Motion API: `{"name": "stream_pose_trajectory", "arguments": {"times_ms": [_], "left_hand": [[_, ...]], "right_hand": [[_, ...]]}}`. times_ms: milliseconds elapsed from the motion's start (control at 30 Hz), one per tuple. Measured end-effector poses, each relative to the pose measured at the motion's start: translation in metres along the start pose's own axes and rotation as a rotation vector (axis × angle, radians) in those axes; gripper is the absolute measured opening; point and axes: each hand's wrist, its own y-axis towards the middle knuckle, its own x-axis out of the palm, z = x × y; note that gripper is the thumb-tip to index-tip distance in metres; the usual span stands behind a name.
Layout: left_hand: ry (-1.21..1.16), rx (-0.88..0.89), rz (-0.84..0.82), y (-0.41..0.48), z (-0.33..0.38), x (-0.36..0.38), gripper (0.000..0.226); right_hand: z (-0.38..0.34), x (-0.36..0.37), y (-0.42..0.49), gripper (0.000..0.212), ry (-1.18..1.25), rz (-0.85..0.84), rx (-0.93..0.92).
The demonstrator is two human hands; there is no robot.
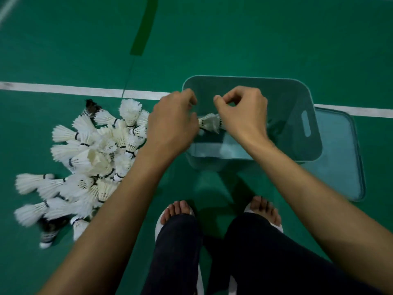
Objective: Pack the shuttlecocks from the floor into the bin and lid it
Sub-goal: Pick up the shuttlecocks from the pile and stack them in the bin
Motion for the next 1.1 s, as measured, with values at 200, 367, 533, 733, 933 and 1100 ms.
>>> {"name": "stream_pose_trajectory", "arguments": {"times_ms": [200,367,533,733,933,1100], "left_hand": [[-0.038,-0.439,0.091,-0.072,-0.098,-0.004,0.025],[0.157,-0.734,-0.072,-0.137,-0.156,0.014,0.057],[0.127,-0.62,-0.092,-0.16,-0.175,0.032,0.104],[0.199,-0.455,-0.113,-0.152,-0.177,0.039,0.126],[0.212,-0.363,-0.147,-0.13,-0.175,0.05,0.133],[0.113,-0.386,-0.098,-0.107,-0.18,0.063,0.123]], "right_hand": [[-0.07,0.037,-0.079,0.036,0.112,-0.258,-0.275],[-0.054,0.084,-0.109,0.027,0.003,-0.875,-0.116],[-0.003,0.122,-0.106,0.037,-0.076,-1.051,-0.017],[0.03,0.147,-0.098,0.047,-0.184,-0.939,-0.263],[0.015,0.172,-0.089,0.03,-0.012,-0.955,-0.104],[0.012,0.166,-0.098,0.035,0.102,-0.931,-0.08]]}}
